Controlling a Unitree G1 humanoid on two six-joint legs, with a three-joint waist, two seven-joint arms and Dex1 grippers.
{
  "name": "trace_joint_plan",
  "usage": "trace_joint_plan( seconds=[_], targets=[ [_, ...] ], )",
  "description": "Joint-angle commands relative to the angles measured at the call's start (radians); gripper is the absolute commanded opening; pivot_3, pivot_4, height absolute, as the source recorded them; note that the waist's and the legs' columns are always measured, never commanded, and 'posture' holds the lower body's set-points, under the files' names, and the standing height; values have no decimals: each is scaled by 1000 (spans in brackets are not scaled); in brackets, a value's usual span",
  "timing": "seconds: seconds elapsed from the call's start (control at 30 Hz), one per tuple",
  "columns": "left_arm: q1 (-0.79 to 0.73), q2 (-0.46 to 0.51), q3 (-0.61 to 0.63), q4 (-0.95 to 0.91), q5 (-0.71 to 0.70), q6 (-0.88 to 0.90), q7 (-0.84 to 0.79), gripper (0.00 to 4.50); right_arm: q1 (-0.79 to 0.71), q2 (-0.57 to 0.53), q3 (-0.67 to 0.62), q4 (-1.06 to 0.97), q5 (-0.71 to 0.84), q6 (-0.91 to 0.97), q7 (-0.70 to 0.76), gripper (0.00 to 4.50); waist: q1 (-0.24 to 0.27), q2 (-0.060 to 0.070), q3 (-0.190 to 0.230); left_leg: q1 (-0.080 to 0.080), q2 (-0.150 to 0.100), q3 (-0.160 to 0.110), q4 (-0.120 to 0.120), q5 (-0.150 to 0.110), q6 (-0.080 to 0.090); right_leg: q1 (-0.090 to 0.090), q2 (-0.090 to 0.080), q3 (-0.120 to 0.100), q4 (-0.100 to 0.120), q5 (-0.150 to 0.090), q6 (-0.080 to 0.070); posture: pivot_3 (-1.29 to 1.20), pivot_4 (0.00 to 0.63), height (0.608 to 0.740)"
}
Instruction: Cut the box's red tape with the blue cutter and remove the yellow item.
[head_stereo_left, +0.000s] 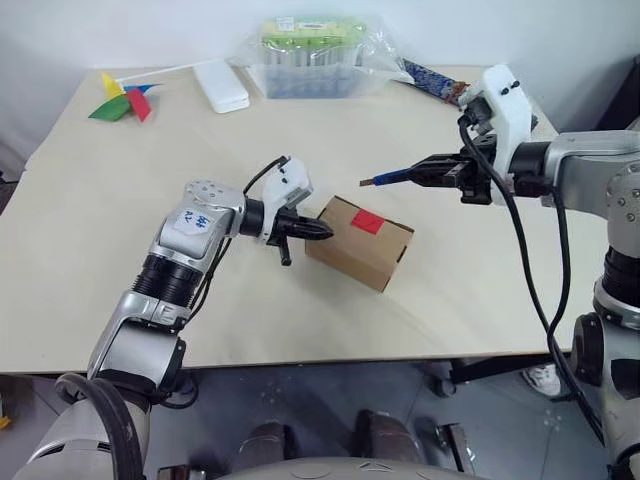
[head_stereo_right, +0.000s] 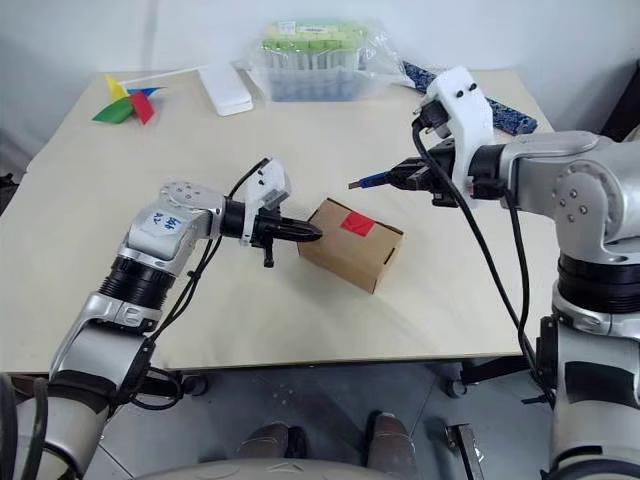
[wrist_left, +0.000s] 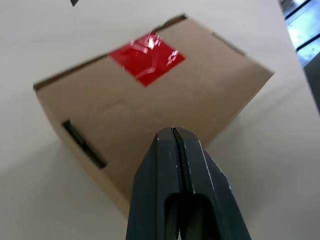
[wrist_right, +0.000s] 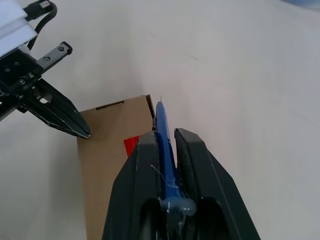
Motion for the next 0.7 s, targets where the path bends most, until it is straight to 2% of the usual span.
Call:
trace_joint_plan(
  seconds=[0.03,0.33,0.7],
  targets=[
    [-31,-2,-9,4,29,20,6,0,-12,3,38,-2,-12,-58,11,167,1,0,0,0,0,0,0,0,0,0,0,0,0,0,0,0,150,740],
    [-66,-23,-15,68,53,4,-15,0,-42,1,176,124,-86,-206,75,167,3,0,0,0,0,0,1,0,0,0,0,0,0,0,0,0,150,740],
    [-79,-27,-19,84,71,-12,-50,0,-36,1,229,170,-144,-283,135,167,-3,0,0,0,0,0,1,0,0,0,0,0,1,0,0,0,150,740]
  ],
)
